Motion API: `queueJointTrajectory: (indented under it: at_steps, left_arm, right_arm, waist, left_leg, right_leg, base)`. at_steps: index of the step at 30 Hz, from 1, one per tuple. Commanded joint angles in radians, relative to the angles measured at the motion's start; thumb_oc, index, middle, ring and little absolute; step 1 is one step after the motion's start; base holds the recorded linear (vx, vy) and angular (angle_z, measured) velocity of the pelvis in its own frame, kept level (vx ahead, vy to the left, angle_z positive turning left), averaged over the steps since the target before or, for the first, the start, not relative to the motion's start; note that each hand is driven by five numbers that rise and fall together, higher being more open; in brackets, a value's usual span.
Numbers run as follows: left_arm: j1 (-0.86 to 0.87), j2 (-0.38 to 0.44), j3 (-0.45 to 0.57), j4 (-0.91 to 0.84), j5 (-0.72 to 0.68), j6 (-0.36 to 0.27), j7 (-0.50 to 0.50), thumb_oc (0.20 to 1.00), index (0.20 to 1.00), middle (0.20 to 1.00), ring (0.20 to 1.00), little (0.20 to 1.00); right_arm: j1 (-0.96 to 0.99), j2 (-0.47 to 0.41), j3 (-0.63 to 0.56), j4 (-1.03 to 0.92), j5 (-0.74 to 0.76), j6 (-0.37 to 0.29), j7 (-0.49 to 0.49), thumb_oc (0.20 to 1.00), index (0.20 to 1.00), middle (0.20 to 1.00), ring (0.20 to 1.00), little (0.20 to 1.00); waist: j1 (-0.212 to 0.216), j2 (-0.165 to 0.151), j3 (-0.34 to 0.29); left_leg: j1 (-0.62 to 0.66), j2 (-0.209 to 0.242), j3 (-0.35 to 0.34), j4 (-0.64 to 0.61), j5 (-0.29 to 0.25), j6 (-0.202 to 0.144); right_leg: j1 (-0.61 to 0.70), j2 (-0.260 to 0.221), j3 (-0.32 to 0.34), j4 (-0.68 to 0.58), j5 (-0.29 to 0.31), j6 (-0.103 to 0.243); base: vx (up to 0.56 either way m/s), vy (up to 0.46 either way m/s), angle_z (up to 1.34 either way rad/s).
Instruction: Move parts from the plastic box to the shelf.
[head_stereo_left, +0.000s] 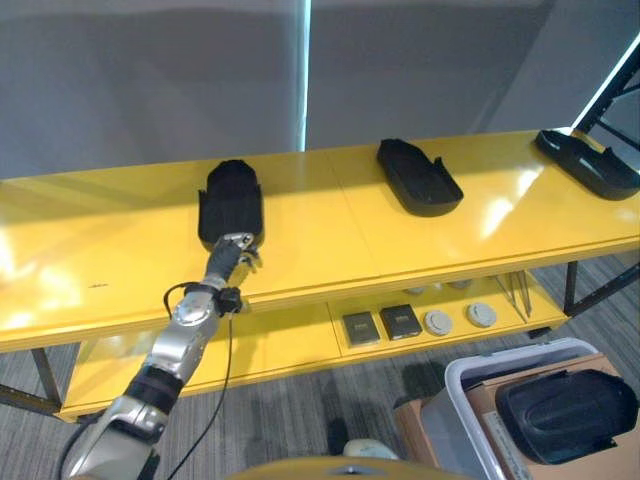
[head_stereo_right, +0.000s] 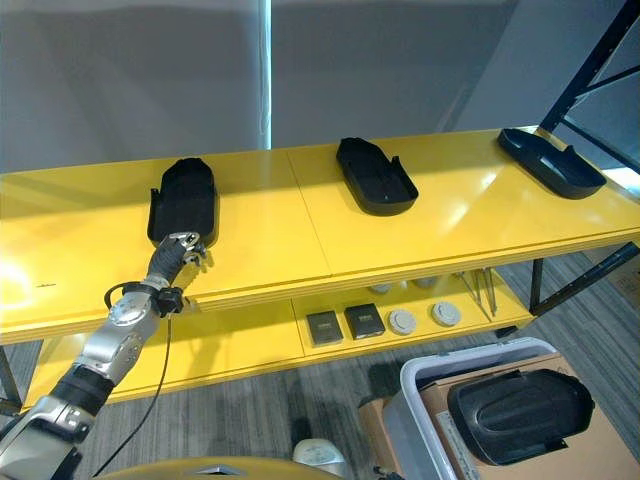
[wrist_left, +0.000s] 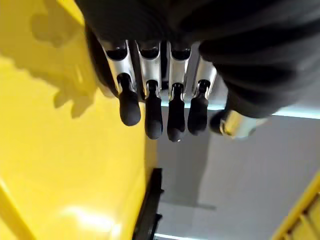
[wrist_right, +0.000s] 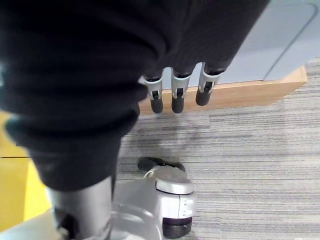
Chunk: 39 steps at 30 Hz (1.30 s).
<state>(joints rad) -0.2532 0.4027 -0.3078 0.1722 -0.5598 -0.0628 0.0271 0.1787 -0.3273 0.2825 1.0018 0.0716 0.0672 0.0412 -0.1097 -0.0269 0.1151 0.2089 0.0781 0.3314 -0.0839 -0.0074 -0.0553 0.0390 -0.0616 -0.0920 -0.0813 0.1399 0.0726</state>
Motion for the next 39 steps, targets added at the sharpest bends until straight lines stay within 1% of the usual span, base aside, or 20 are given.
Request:
queueJointTrajectory:
  at_steps: [1, 4, 8, 11, 12, 14, 16, 18, 19, 20, 22, 25, 29, 30, 33, 35, 36, 37, 38, 39]
  left_arm:
    - [0.012, 0.044, 0.056, -0.134, -0.085, -0.011, -0.113, 1.000, 1.000, 1.000, 1.000, 1.000]
    - [0.111, 0.075, 0.091, -0.280, -0.163, 0.039, -0.228, 1.000, 1.000, 1.000, 1.000, 1.000]
    - [0.153, 0.108, 0.093, -0.326, -0.169, 0.056, -0.271, 1.000, 1.000, 1.000, 1.000, 1.000]
    - [0.175, 0.131, 0.088, -0.326, -0.204, 0.097, -0.292, 1.000, 1.000, 1.000, 1.000, 1.000]
    - [0.197, 0.144, 0.093, -0.310, -0.211, 0.086, -0.308, 1.000, 1.000, 1.000, 1.000, 1.000]
    - [0.220, 0.150, 0.108, -0.300, -0.201, 0.069, -0.317, 1.000, 1.000, 1.000, 1.000, 1.000]
    - [0.234, 0.151, 0.119, -0.288, -0.198, 0.066, -0.327, 1.000, 1.000, 1.000, 1.000, 1.000]
    - [0.235, 0.146, 0.119, -0.277, -0.203, 0.068, -0.336, 1.000, 1.000, 1.000, 1.000, 1.000]
    - [0.237, 0.139, 0.119, -0.269, -0.211, 0.074, -0.317, 1.000, 1.000, 1.000, 1.000, 1.000]
    - [0.237, 0.139, 0.119, -0.268, -0.211, 0.074, -0.317, 1.000, 1.000, 1.000, 1.000, 1.000]
    - [0.239, 0.125, 0.110, -0.248, -0.177, 0.058, -0.307, 1.000, 1.000, 1.000, 1.000, 1.000]
    - [0.241, 0.105, 0.090, -0.220, -0.221, 0.089, -0.301, 1.000, 1.000, 1.000, 1.000, 1.000]
    - [0.218, 0.065, 0.019, -0.148, -0.187, 0.105, -0.290, 1.000, 1.000, 1.000, 1.000, 1.000]
    - [0.207, 0.049, -0.012, -0.115, -0.156, 0.102, -0.275, 1.000, 1.000, 1.000, 1.000, 1.000]
    - [0.198, 0.032, -0.039, -0.062, -0.162, 0.093, -0.236, 1.000, 1.000, 1.000, 1.000, 1.000]
    - [0.205, 0.009, -0.028, -0.012, -0.193, 0.098, -0.200, 1.000, 1.000, 1.000, 1.000, 1.000]
    - [0.223, 0.000, 0.000, 0.044, -0.179, 0.077, -0.166, 1.000, 1.000, 1.000, 1.000, 1.000]
    - [0.224, -0.002, 0.006, 0.056, -0.171, 0.073, -0.167, 1.000, 1.000, 1.000, 1.000, 1.000]
    - [0.245, -0.001, 0.042, 0.106, -0.087, 0.070, -0.185, 1.000, 1.000, 1.000, 1.000, 1.000]
    - [0.246, 0.000, 0.045, 0.114, -0.083, 0.068, -0.187, 1.000, 1.000, 1.000, 1.000, 1.000]
  right_arm:
    - [-0.025, -0.021, -0.020, 0.052, -0.002, 0.001, -0.025, 1.000, 1.000, 1.000, 1.000, 1.000]
    - [-0.025, -0.021, -0.049, 0.042, 0.008, 0.039, -0.049, 1.000, 1.000, 1.000, 1.000, 1.000]
    - [-0.021, -0.017, -0.074, 0.051, 0.035, 0.066, -0.067, 1.000, 1.000, 1.000, 1.000, 1.000]
    - [-0.006, -0.002, -0.100, 0.081, 0.067, 0.072, -0.088, 1.000, 1.000, 1.000, 1.000, 1.000]
    - [0.005, 0.010, -0.110, 0.098, 0.052, 0.064, -0.089, 1.000, 1.000, 1.000, 1.000, 1.000]
    - [0.010, 0.017, -0.110, 0.110, 0.018, 0.057, -0.079, 1.000, 1.000, 1.000, 1.000, 1.000]
    - [0.005, 0.024, -0.095, 0.138, -0.008, 0.048, -0.076, 1.000, 1.000, 1.000, 1.000, 1.000]
    - [-0.002, 0.023, -0.079, 0.150, 0.009, 0.043, -0.073, 1.000, 1.000, 1.000, 1.000, 1.000]
    - [-0.017, 0.020, -0.067, 0.160, 0.007, 0.036, -0.070, 1.000, 1.000, 1.000, 1.000, 1.000]
    - [-0.017, 0.019, -0.067, 0.161, 0.007, 0.036, -0.070, 1.000, 1.000, 1.000, 1.000, 1.000]
    - [-0.045, 0.009, -0.047, 0.164, 0.012, 0.034, -0.062, 1.000, 1.000, 1.000, 1.000, 1.000]
    - [-0.053, 0.014, -0.037, 0.165, 0.023, 0.017, -0.059, 1.000, 1.000, 1.000, 1.000, 1.000]
    - [-0.040, 0.033, -0.022, 0.141, 0.048, 0.014, -0.071, 1.000, 1.000, 1.000, 1.000, 1.000]
    - [-0.034, 0.031, -0.024, 0.130, 0.054, 0.021, -0.074, 1.000, 1.000, 1.000, 1.000, 1.000]
    - [-0.031, 0.013, -0.024, 0.115, 0.039, 0.033, -0.080, 1.000, 1.000, 1.000, 1.000, 1.000]
    - [-0.045, -0.012, -0.023, 0.116, 0.025, 0.023, -0.082, 1.000, 1.000, 1.000, 1.000, 1.000]
    - [-0.065, -0.037, -0.024, 0.112, 0.017, 0.019, -0.066, 1.000, 1.000, 1.000, 1.000, 1.000]
    - [-0.069, -0.042, -0.025, 0.113, 0.023, 0.016, -0.066, 1.000, 1.000, 1.000, 1.000, 1.000]
    - [-0.094, -0.063, -0.023, 0.115, 0.065, 0.003, -0.061, 1.000, 1.000, 1.000, 1.000, 1.000]
    - [-0.098, -0.065, -0.023, 0.117, 0.068, 0.002, -0.062, 1.000, 1.000, 1.000, 1.000, 1.000]
  waist:
    - [0.027, 0.022, 0.005]
    - [0.058, 0.023, 0.010]
    - [0.069, 0.026, 0.020]
    - [0.068, 0.026, 0.036]
    - [0.070, 0.024, 0.046]
    - [0.083, 0.023, 0.048]
    - [0.110, 0.036, 0.042]
    - [0.125, 0.041, 0.036]
    - [0.142, 0.047, 0.029]
    - [0.144, 0.047, 0.029]
    - [0.165, 0.046, 0.020]
    - [0.164, 0.031, 0.022]
    - [0.117, 0.008, 0.010]
    - [0.099, -0.001, 0.003]
    - [0.100, -0.010, 0.006]
    - [0.123, -0.015, 0.018]
    - [0.151, -0.022, 0.035]
    - [0.157, -0.020, 0.038]
    - [0.195, -0.027, 0.055]
    - [0.199, -0.025, 0.056]
  left_leg:
    - [-0.074, 0.003, -0.060, 0.076, -0.020, 0.031]
    - [-0.090, -0.029, -0.089, 0.110, -0.044, 0.052]
    - [-0.102, -0.058, -0.101, 0.125, -0.057, 0.074]
    - [-0.102, -0.090, -0.093, 0.126, -0.069, 0.092]
    - [-0.096, -0.097, -0.067, 0.128, -0.081, 0.094]
    - [-0.096, -0.095, -0.023, 0.124, -0.084, 0.094]
    - [-0.088, -0.089, 0.031, 0.106, -0.101, 0.094]
    - [-0.092, -0.085, 0.076, 0.099, -0.101, 0.101]
    - [-0.100, -0.074, 0.133, 0.100, -0.102, 0.112]
    - [-0.101, -0.074, 0.134, 0.101, -0.103, 0.112]
    - [-0.112, -0.045, 0.216, 0.121, -0.113, 0.126]
    - [-0.133, -0.007, 0.260, 0.167, -0.111, 0.115]
    - [-0.126, 0.041, 0.284, 0.186, -0.100, 0.091]
    - [-0.129, 0.069, 0.282, 0.216, -0.104, 0.072]
    - [-0.173, 0.124, 0.206, 0.326, -0.078, 0.028]
    - [-0.252, 0.148, 0.035, 0.489, -0.033, -0.007]
    - [-0.307, 0.099, -0.140, 0.593, -0.026, 0.002]
    - [-0.322, 0.088, -0.170, 0.614, -0.029, 0.005]
    - [-0.368, -0.005, -0.281, 0.607, -0.018, 0.045]
    - [-0.365, -0.012, -0.287, 0.590, -0.020, 0.046]
  right_leg:
    - [0.053, -0.033, 0.007, 0.079, -0.121, 0.054]
    - [0.049, -0.057, 0.014, 0.087, -0.108, 0.069]
    - [0.032, -0.084, 0.021, 0.107, -0.088, 0.090]
    - [-0.023, -0.120, 0.010, 0.126, -0.032, 0.129]
    - [-0.056, -0.140, -0.028, 0.142, 0.002, 0.150]
    - [-0.082, -0.164, -0.102, 0.170, 0.027, 0.160]
    - [-0.091, -0.193, -0.211, 0.237, 0.017, 0.174]
    - [-0.097, -0.213, -0.270, 0.273, 0.008, 0.169]
    - [-0.098, -0.249, -0.343, 0.329, -0.001, 0.153]
    - [-0.101, -0.250, -0.340, 0.332, -0.002, 0.153]
    - [-0.092, -0.282, -0.443, 0.353, -0.031, 0.122]
    - [-0.071, -0.244, -0.471, 0.287, -0.061, 0.098]
    - [-0.062, -0.146, -0.428, 0.184, -0.086, 0.079]
    - [-0.058, -0.116, -0.407, 0.151, -0.083, 0.067]
    - [-0.047, -0.082, -0.362, 0.129, -0.097, 0.037]
    - [-0.032, -0.046, -0.291, 0.119, -0.112, 0.007]
    - [-0.025, -0.028, -0.207, 0.115, -0.114, -0.007]
    - [-0.025, -0.023, -0.193, 0.115, -0.114, -0.009]
    - [-0.038, -0.015, -0.111, 0.109, -0.095, -0.019]
    - [-0.037, -0.012, -0.102, 0.107, -0.094, -0.018]
  base:
    - [-0.12, 0.168, 0.01]
    - [-0.13, 0.184, 0.03]
    - [-0.09, 0.136, 0.05]
    - [-0.14, 0.156, -0.08]
    - [-0.18, 0.105, -0.30]
    - [-0.19, 0.059, -0.73]
    - [-0.14, 0.056, -1.32]
    - [-0.16, 0.006, -1.52]
    - [-0.17, -0.026, -0.96]
    - [-0.19, -0.089, -0.72]
    - [-0.14, -0.181, -1.10]
    - [-0.07, -0.287, -1.56]
    - [-0.04, -0.374, -1.10]
    - [-0.02, -0.305, -1.16]
    - [0.01, -0.225, -0.58]
    - [0.03, -0.162, -1.26]
    - [0.02, -0.082, -1.21]
    - [-0.03, -0.053, -1.46]
    - [-0.04, -0.007, -2.30]
    - [-0.01, 0.018, -2.59]
